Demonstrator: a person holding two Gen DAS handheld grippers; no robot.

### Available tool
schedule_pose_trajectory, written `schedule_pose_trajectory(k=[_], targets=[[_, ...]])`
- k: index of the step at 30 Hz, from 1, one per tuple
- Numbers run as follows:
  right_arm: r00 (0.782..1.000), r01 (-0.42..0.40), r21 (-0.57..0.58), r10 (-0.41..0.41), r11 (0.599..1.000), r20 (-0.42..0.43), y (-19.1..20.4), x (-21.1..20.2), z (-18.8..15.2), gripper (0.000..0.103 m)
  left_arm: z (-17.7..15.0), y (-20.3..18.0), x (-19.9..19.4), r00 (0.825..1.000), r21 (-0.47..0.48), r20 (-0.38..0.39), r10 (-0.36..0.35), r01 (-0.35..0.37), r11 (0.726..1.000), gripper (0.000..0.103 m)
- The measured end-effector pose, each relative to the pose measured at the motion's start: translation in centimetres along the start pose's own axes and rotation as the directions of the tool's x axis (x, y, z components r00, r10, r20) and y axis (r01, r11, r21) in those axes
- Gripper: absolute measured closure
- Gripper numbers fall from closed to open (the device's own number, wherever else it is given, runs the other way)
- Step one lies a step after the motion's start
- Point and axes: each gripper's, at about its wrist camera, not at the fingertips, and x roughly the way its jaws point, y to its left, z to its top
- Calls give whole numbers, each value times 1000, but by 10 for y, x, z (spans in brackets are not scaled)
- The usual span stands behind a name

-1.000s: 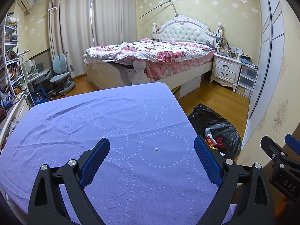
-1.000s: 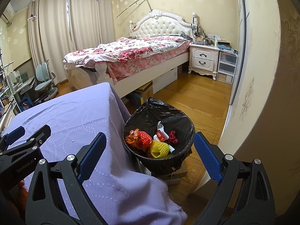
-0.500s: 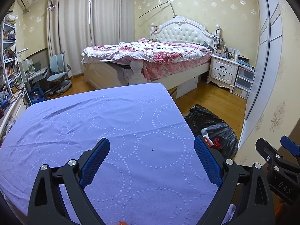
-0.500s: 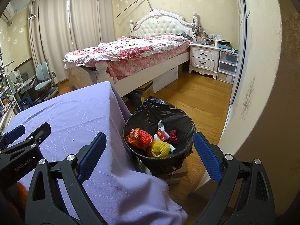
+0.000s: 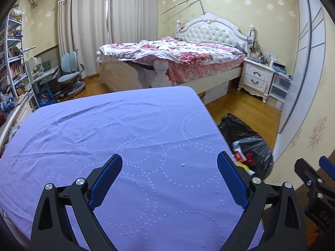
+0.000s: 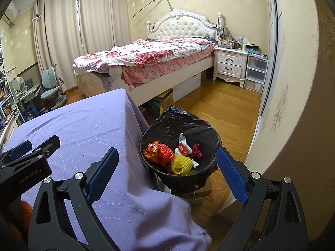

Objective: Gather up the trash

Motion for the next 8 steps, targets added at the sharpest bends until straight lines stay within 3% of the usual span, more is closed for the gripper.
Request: schedule_pose_trajectory(k=[3, 8], targets=[[1000, -21, -23, 21, 1000, -14, 13, 3, -3, 11, 3, 14, 11, 997, 14, -10, 75, -75, 997, 11], [994, -85, -56, 80, 995, -74, 44, 13, -4, 11, 0, 55, 31, 990, -27, -61, 125, -127, 992, 11]])
